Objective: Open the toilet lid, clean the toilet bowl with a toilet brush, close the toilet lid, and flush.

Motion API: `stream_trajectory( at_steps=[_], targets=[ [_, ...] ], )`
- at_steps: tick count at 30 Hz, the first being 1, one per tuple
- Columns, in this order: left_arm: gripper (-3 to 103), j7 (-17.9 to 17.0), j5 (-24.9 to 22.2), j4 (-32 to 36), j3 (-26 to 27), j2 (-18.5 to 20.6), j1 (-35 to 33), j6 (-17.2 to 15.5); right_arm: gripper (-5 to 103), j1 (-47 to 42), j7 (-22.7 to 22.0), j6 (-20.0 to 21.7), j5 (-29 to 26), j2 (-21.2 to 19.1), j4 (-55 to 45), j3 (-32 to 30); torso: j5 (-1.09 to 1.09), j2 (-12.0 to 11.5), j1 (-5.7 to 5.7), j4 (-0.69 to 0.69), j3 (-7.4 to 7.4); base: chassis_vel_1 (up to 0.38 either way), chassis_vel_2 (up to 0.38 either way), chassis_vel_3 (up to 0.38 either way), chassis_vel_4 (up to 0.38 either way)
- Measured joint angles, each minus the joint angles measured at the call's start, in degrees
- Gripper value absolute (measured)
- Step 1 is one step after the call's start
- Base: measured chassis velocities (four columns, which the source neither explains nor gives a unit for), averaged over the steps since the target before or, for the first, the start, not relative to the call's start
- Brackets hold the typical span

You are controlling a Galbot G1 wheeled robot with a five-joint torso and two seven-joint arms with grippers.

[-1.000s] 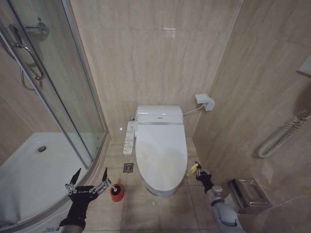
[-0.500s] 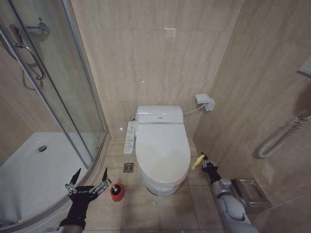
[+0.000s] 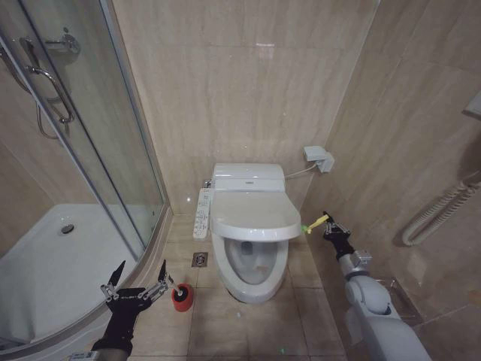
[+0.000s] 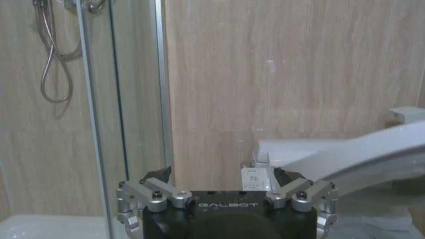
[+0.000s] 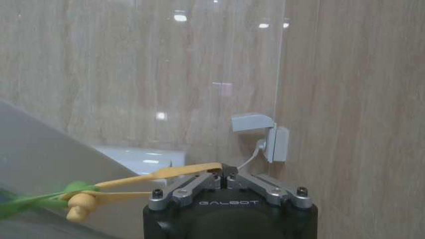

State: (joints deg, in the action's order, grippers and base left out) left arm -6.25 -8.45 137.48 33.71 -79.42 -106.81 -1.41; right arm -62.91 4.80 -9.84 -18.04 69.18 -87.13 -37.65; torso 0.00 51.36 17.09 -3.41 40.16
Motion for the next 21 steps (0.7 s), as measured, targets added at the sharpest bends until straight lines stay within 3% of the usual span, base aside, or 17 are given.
stream_trajectory(
  at_steps=[21],
  targets=[
    [100, 0.0, 0.0, 0.0, 0.0, 0.0, 0.0, 0.0, 1, 7.5, -3.2, 2.7, -3.7, -3.2, 3.6, 4.5, 0.0, 0.0, 0.01, -0.03, 0.0, 0.0, 0.0, 0.0, 0.0]
  ],
)
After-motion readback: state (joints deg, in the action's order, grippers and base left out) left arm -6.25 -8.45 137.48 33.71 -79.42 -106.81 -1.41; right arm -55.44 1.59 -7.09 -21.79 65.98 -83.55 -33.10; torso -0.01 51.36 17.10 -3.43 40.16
